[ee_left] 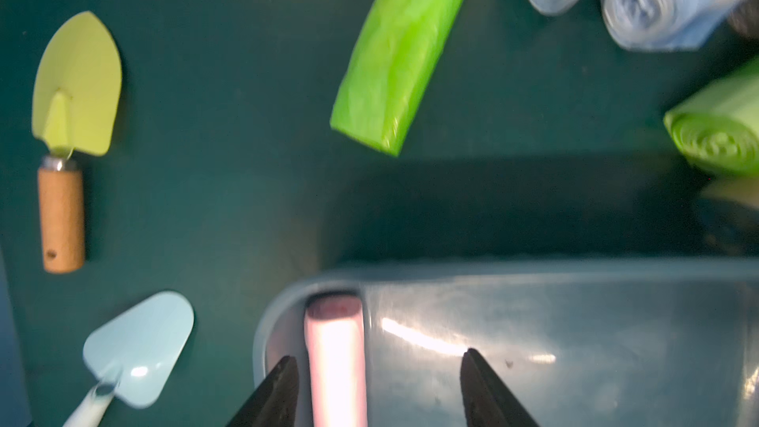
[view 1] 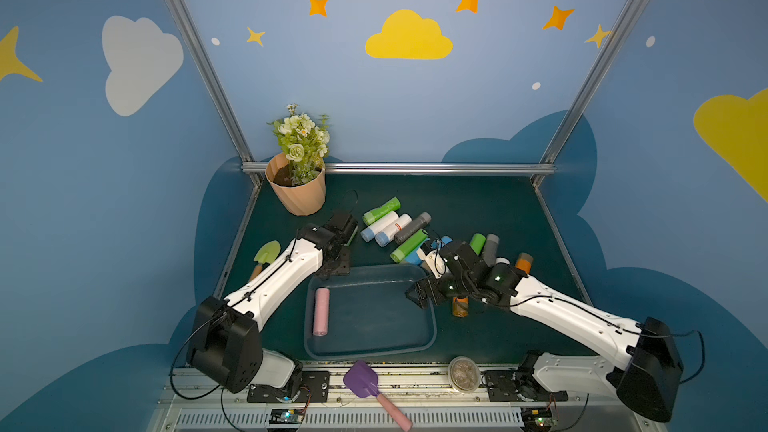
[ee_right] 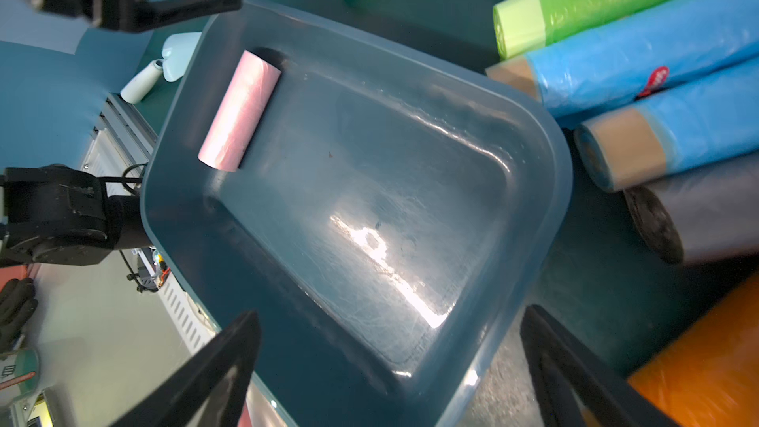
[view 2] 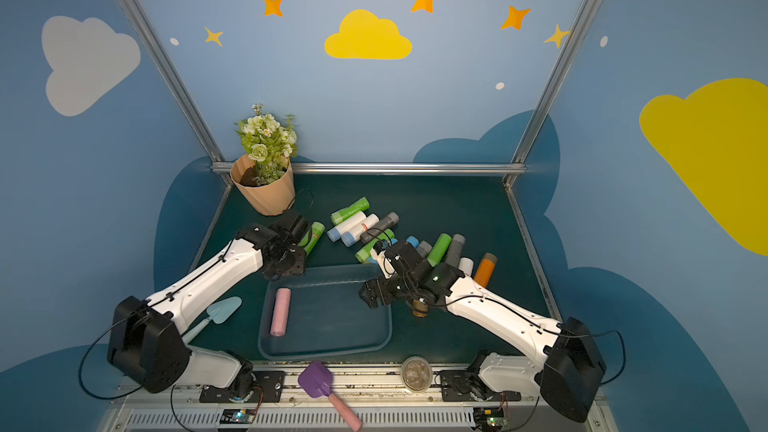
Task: Put the roll of trash bags into the storage box
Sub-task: Place the roll of trash bags in the storage box, then pick up the roll of trash bags from the center of the board.
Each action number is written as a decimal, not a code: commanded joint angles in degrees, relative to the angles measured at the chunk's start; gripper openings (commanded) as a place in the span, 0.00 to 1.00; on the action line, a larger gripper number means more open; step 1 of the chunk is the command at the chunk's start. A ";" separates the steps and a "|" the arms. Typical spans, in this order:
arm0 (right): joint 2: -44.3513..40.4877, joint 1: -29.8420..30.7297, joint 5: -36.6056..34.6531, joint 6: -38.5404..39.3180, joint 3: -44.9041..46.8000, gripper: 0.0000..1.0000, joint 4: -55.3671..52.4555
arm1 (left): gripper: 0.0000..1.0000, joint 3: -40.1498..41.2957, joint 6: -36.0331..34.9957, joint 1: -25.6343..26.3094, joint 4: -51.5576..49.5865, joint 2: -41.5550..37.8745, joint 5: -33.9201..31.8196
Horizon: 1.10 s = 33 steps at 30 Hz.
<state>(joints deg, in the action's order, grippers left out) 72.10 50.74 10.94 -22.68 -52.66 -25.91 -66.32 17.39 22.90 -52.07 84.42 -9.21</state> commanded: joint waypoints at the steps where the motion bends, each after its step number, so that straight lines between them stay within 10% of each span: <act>1: 2.37 -0.60 2.37 1.64 -2.50 0.97 0.69 | 0.64 -3.69 -8.59 -2.50 6.25 5.22 2.41; 14: 7.77 -6.45 6.90 4.88 -3.90 0.97 0.85 | 0.66 -19.81 -18.26 -5.97 9.71 27.28 2.40; 33: 12.91 -9.35 11.36 7.25 -5.17 0.97 0.97 | 0.52 -25.07 -19.17 -5.66 10.27 37.53 -3.31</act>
<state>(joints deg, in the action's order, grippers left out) 84.60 41.67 20.69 -16.43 -56.12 -25.10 -89.71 -1.45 17.21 -41.36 120.68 -11.33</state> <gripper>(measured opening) 0.968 0.531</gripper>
